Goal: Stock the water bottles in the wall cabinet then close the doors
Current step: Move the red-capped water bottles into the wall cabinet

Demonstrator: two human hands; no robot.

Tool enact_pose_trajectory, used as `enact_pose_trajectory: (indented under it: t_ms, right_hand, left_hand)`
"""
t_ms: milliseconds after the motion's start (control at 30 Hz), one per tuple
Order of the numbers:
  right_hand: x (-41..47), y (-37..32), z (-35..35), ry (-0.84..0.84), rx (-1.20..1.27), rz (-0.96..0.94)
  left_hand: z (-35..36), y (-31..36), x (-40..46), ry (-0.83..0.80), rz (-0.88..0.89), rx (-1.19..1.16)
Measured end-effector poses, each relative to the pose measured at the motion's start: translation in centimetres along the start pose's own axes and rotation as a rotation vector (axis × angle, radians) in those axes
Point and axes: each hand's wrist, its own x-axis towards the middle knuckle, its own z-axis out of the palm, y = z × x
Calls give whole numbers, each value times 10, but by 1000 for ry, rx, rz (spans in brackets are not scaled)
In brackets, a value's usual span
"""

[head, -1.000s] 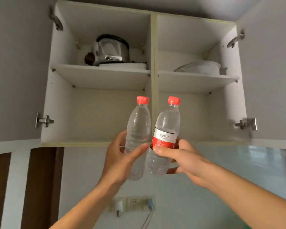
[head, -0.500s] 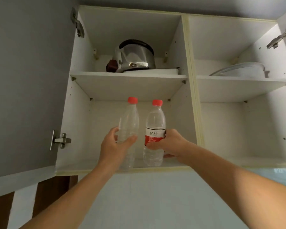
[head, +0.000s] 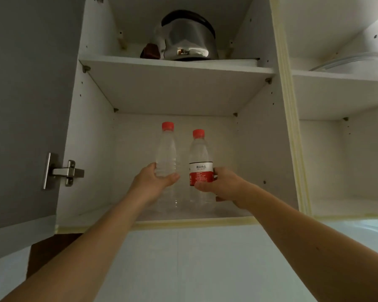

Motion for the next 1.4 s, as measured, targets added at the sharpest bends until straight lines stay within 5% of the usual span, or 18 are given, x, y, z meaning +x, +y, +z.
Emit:
enact_pose_trajectory:
  t_ms: [467,700,1067,1400]
  right_hand:
    - [-13,2,5,-30,-133,-14]
    - [-51,-1,-22,183,-318,-45]
    - [-262,24,-109,200,-556,-148]
    - [-477,125,-179,158,-417,156]
  left_hand:
    - [-3,11,7,-32,-51,303]
    - [-12,41,-29,76,52,483]
    - [79,118,-176,-7,462,179]
    - [251,141,-378,-226,196,57]
